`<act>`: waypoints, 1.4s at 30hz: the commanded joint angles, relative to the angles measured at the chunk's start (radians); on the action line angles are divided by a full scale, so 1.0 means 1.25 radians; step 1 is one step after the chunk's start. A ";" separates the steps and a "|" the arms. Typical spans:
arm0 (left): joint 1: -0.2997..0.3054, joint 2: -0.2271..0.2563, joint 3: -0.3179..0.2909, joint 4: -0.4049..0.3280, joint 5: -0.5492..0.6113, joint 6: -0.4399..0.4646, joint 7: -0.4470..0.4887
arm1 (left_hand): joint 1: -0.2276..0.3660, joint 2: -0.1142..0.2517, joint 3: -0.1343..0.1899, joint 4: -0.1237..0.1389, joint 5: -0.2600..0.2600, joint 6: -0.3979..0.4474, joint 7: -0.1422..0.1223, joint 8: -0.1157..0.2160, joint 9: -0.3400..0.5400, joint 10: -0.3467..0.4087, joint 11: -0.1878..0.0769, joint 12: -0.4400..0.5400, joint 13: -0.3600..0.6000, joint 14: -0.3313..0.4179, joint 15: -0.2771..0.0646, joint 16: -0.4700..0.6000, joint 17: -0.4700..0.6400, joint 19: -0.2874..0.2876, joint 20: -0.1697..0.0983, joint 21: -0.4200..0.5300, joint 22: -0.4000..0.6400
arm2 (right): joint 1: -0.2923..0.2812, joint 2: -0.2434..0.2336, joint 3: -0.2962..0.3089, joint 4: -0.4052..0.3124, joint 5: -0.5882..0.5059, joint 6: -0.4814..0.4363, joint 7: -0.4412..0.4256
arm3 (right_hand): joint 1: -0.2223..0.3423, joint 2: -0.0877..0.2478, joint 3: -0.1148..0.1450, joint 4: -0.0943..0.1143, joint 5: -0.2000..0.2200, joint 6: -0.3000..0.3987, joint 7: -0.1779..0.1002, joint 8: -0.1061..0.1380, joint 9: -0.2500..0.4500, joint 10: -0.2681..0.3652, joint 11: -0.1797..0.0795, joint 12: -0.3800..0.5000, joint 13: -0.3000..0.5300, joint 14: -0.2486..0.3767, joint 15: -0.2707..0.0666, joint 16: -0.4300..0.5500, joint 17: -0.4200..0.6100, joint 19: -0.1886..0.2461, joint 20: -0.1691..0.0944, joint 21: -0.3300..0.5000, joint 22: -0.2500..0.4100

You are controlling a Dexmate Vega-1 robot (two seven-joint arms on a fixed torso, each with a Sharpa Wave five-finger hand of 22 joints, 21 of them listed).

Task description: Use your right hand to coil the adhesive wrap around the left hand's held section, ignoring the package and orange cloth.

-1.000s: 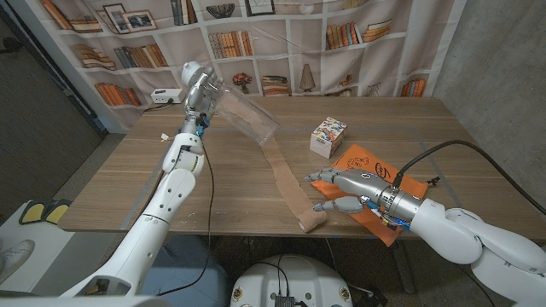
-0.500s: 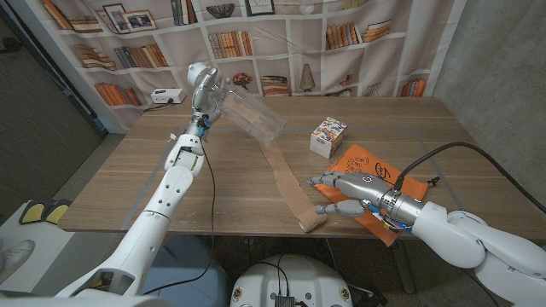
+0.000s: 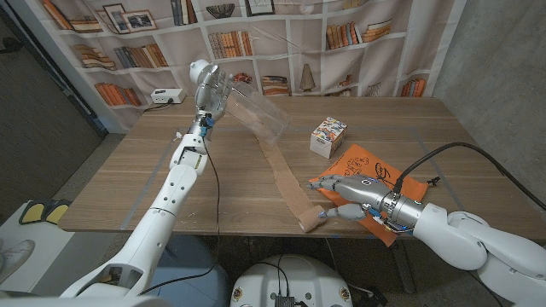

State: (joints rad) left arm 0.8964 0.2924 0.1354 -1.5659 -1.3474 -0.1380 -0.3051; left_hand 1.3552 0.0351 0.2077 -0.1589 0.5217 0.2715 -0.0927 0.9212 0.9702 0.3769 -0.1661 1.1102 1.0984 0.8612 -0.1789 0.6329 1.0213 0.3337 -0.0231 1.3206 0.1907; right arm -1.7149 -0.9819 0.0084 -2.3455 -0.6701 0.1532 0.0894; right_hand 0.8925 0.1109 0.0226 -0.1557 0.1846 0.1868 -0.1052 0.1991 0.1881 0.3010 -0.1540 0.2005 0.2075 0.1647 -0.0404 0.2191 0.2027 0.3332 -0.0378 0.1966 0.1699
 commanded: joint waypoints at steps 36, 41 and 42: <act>0.036 -0.030 -0.014 -0.041 -0.055 0.018 -0.102 | 0.070 0.080 -0.005 0.002 0.007 0.011 -0.003 0.004 -0.001 0.009 -0.003 0.003 0.003 0.040 -0.038 0.005 0.005 -0.003 0.002 0.001 -0.003 | 0.016 -0.052 -0.119 -0.019 -0.227 -0.089 -0.066 | 0.054 -0.020 0.022 0.005 -0.003 -0.074 0.026 0.001 0.010 -0.097 0.038 -0.006 0.004 -0.003 -0.058 -0.004 -0.008 0.058 0.010 0.016 0.002; 0.037 -0.027 -0.014 -0.046 -0.051 0.016 -0.105 | 0.070 0.079 -0.005 0.002 0.008 0.011 -0.004 0.004 -0.002 0.009 -0.002 0.004 0.004 0.040 -0.038 0.005 0.005 -0.002 0.001 0.002 -0.002 | 0.050 -0.063 -0.151 -0.006 -0.241 -0.084 -0.071 | 0.060 -0.020 0.025 0.004 -0.002 -0.078 0.026 0.000 0.010 -0.104 0.046 -0.007 0.004 -0.012 -0.077 -0.009 -0.008 0.061 -0.012 0.014 0.002; 0.038 -0.027 -0.014 -0.046 -0.052 0.017 -0.104 | 0.070 0.079 -0.006 0.002 0.008 0.011 -0.005 0.004 -0.003 0.009 -0.003 0.003 0.004 0.040 -0.038 0.005 0.005 -0.002 0.002 0.002 -0.002 | 0.056 -0.064 -0.158 -0.003 -0.237 -0.084 -0.067 | 0.061 -0.020 0.025 0.004 -0.002 -0.079 0.027 0.000 0.010 -0.105 0.049 -0.007 0.004 -0.013 -0.081 -0.009 -0.008 0.061 -0.017 0.013 0.002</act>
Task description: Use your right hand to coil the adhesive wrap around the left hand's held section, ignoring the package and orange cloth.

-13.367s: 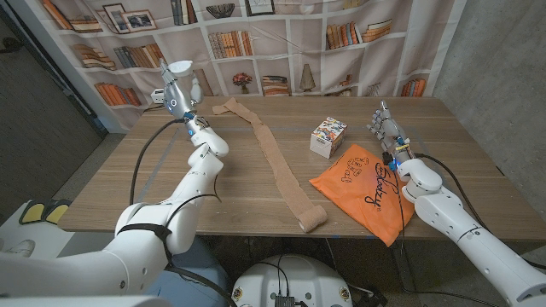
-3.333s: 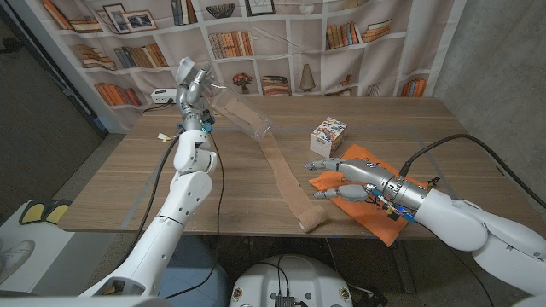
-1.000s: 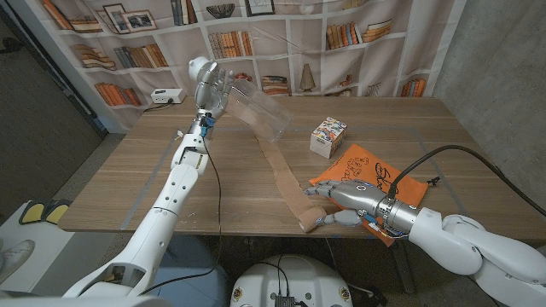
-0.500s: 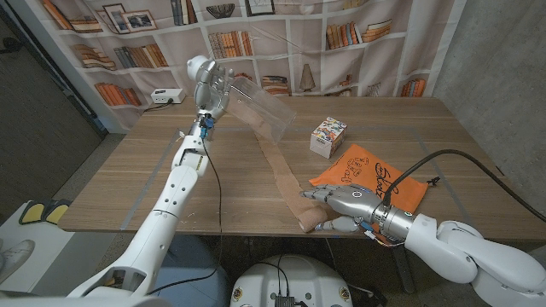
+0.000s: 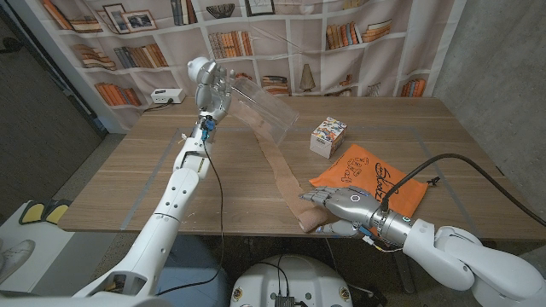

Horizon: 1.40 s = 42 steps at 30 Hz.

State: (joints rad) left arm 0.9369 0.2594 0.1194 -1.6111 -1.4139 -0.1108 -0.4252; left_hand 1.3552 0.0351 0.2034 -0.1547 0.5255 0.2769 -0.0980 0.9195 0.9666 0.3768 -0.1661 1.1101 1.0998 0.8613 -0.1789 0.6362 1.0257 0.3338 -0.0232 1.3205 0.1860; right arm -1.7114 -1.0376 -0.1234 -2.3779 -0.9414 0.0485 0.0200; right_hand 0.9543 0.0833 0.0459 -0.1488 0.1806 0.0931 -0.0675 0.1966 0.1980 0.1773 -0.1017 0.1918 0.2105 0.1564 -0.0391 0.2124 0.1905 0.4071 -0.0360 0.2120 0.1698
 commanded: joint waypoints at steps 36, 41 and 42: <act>0.005 0.005 0.006 0.005 -0.005 0.013 -0.048 | 0.081 0.080 -0.003 -0.004 0.003 0.007 0.005 0.007 0.000 0.012 0.005 -0.002 -0.006 0.027 -0.037 -0.002 0.009 -0.017 0.009 0.009 0.004 | 0.130 -0.071 -0.209 0.049 -0.093 -0.092 -0.045 | 0.046 0.016 0.026 -0.001 0.003 0.013 -0.044 0.012 0.001 0.006 -0.040 0.012 0.002 0.011 -0.138 0.006 0.007 -0.025 -0.075 -0.015 0.002; 0.005 0.005 0.005 0.006 -0.006 0.013 -0.055 | 0.080 0.080 -0.004 -0.003 0.002 0.008 0.004 0.007 -0.001 0.012 0.003 -0.001 -0.005 0.028 -0.037 -0.001 0.010 -0.018 0.009 0.010 0.004 | 0.153 -0.070 -0.229 0.043 -0.082 -0.103 0.007 | 0.046 0.016 0.026 0.000 0.002 0.011 -0.042 0.010 0.001 0.000 -0.037 0.009 0.002 0.001 -0.134 0.002 0.008 -0.034 -0.070 -0.018 0.003; 0.006 0.005 0.005 0.005 -0.008 0.014 -0.055 | 0.080 0.080 -0.004 -0.003 0.001 0.009 0.004 0.007 -0.003 0.012 0.004 -0.001 -0.006 0.028 -0.037 -0.002 0.009 -0.018 0.009 0.011 0.004 | 0.160 -0.070 -0.235 0.040 -0.095 -0.109 0.020 | 0.045 0.017 0.026 0.001 0.002 0.009 -0.041 0.009 0.001 -0.006 -0.032 0.007 0.002 -0.003 -0.130 0.001 0.009 -0.037 -0.070 -0.019 0.003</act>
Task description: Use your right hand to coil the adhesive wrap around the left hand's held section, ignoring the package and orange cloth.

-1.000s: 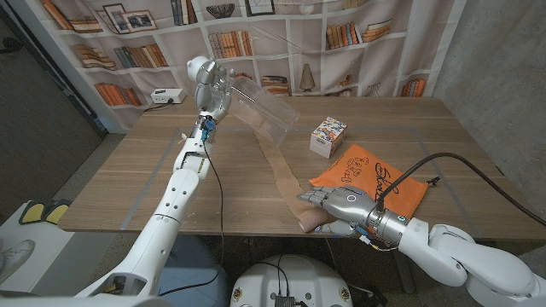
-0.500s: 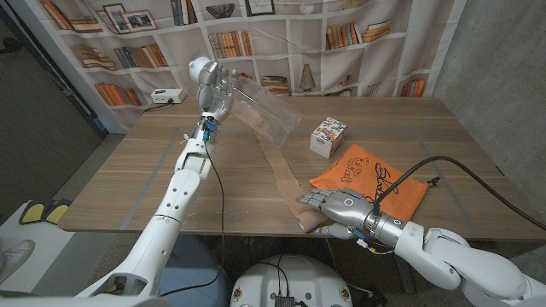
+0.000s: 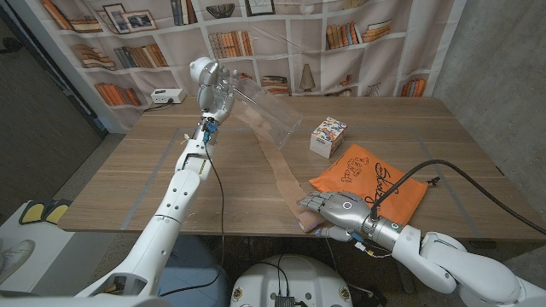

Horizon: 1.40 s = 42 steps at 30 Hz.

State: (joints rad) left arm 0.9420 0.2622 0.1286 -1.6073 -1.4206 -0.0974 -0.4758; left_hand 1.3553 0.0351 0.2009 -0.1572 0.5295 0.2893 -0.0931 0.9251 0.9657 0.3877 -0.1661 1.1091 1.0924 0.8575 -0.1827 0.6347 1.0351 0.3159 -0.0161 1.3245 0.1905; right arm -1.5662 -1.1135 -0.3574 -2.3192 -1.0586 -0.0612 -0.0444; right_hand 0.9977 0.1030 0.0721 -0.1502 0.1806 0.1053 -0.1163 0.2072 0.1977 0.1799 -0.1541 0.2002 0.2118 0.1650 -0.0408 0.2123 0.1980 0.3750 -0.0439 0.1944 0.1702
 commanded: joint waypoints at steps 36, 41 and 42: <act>0.016 -0.004 0.000 0.006 -0.009 0.006 -0.035 | 0.080 0.079 -0.003 0.000 -0.005 0.005 -0.001 0.003 -0.009 0.006 0.006 0.000 0.001 0.034 -0.033 -0.001 0.007 -0.004 0.005 0.008 -0.003 | 0.055 -0.009 -0.075 0.033 0.094 -0.025 -0.067 | 0.145 0.064 0.128 0.021 0.004 0.289 -0.071 0.086 0.039 0.287 -0.040 0.105 0.084 0.329 -0.159 0.233 0.190 0.198 -0.121 0.140 0.059; 0.014 -0.010 0.001 0.009 -0.008 0.001 -0.037 | 0.081 0.080 -0.003 0.000 -0.005 0.006 -0.002 0.004 -0.008 0.006 0.006 0.000 0.002 0.033 -0.034 -0.003 0.006 -0.006 0.005 0.008 -0.003 | 0.040 -0.017 -0.055 0.036 0.140 -0.008 -0.122 | 0.166 0.058 0.149 0.024 0.002 0.331 -0.063 0.091 0.058 0.377 -0.039 0.139 0.162 0.439 -0.159 0.278 0.297 0.203 -0.124 0.299 0.146; 0.013 -0.011 0.002 0.010 -0.007 0.000 -0.038 | 0.081 0.079 -0.004 -0.001 -0.005 0.008 -0.003 0.004 -0.010 0.005 0.004 0.002 0.005 0.035 -0.034 -0.001 0.008 -0.005 0.005 0.008 -0.003 | 0.035 -0.018 -0.048 0.037 0.152 -0.002 -0.139 | 0.168 0.057 0.152 0.023 0.002 0.345 -0.062 0.092 0.061 0.387 -0.039 0.143 0.177 0.447 -0.159 0.273 0.313 0.192 -0.124 0.329 0.157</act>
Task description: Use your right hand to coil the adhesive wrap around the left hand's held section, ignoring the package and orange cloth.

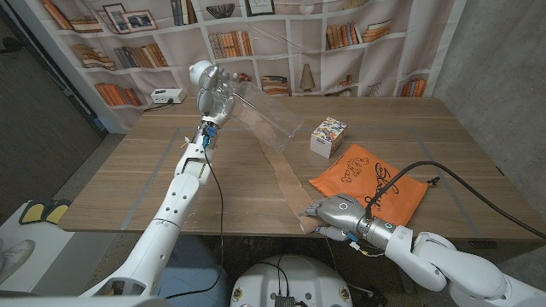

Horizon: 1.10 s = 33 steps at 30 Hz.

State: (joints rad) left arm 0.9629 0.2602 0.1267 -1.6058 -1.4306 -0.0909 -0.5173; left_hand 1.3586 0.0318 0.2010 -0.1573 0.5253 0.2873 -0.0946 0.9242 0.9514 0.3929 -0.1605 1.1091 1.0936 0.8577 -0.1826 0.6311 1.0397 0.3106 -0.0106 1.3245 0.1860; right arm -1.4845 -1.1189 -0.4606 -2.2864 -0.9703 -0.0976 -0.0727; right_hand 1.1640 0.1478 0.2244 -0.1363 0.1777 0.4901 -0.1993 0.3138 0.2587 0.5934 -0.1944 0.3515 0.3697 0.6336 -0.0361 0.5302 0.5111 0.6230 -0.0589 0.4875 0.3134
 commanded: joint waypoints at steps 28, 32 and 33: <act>-0.019 -0.122 0.022 0.056 -0.004 -0.078 -0.014 | 0.077 0.077 -0.003 0.000 0.003 0.030 0.001 0.005 -0.016 0.017 -0.003 -0.001 -0.007 0.042 -0.037 0.001 0.009 0.019 -0.006 0.004 -0.001 | -0.083 0.061 0.291 -0.089 0.297 0.083 -0.164 | 0.021 0.006 0.083 -0.006 -0.002 0.189 0.014 -0.074 0.117 0.195 -0.004 0.050 0.140 0.213 -0.162 -0.123 0.279 -0.173 -0.111 0.640 -0.069; -0.021 -0.137 0.028 0.057 -0.002 -0.085 0.000 | 0.074 0.077 -0.002 0.001 0.004 0.033 0.000 0.005 -0.019 0.019 -0.002 -0.002 -0.009 0.041 -0.037 -0.001 0.008 0.017 -0.009 0.002 -0.001 | -0.075 0.086 0.308 -0.098 0.311 0.098 -0.141 | 0.022 0.005 0.084 -0.008 -0.002 0.193 0.016 -0.074 0.118 0.200 -0.004 0.051 0.139 0.218 -0.162 -0.123 0.282 -0.175 -0.111 0.650 -0.070; -0.022 -0.142 0.027 0.059 -0.006 -0.087 -0.002 | 0.073 0.077 -0.002 0.002 0.004 0.037 0.002 0.006 -0.020 0.022 -0.001 -0.003 -0.014 0.042 -0.037 -0.001 0.009 0.017 -0.010 0.001 -0.001 | -0.071 0.092 0.310 -0.099 0.314 0.103 -0.136 | 0.023 0.005 0.084 -0.008 -0.002 0.194 0.016 -0.074 0.118 0.201 -0.004 0.051 0.139 0.218 -0.162 -0.123 0.282 -0.175 -0.111 0.651 -0.071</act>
State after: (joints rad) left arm 0.9448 0.1370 0.1488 -1.5509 -1.4446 -0.1613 -0.5260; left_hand 1.3700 0.0355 0.2010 -0.1573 0.5255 0.3184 -0.0928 0.9249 0.9262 0.4094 -0.1664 1.1045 1.0809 0.8577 -0.1826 0.6271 1.0490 0.3256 -0.0182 1.3245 0.1812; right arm -1.5769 -1.0665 -0.1597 -2.3737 -0.6422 -0.0116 -0.2895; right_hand 1.1805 0.1312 0.2246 -0.1364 0.1688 0.6387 -0.0983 0.2138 0.4015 0.7054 -0.1078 0.3893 0.4874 0.8152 -0.0156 0.3748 0.8583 0.4096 -0.0428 1.2919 0.2234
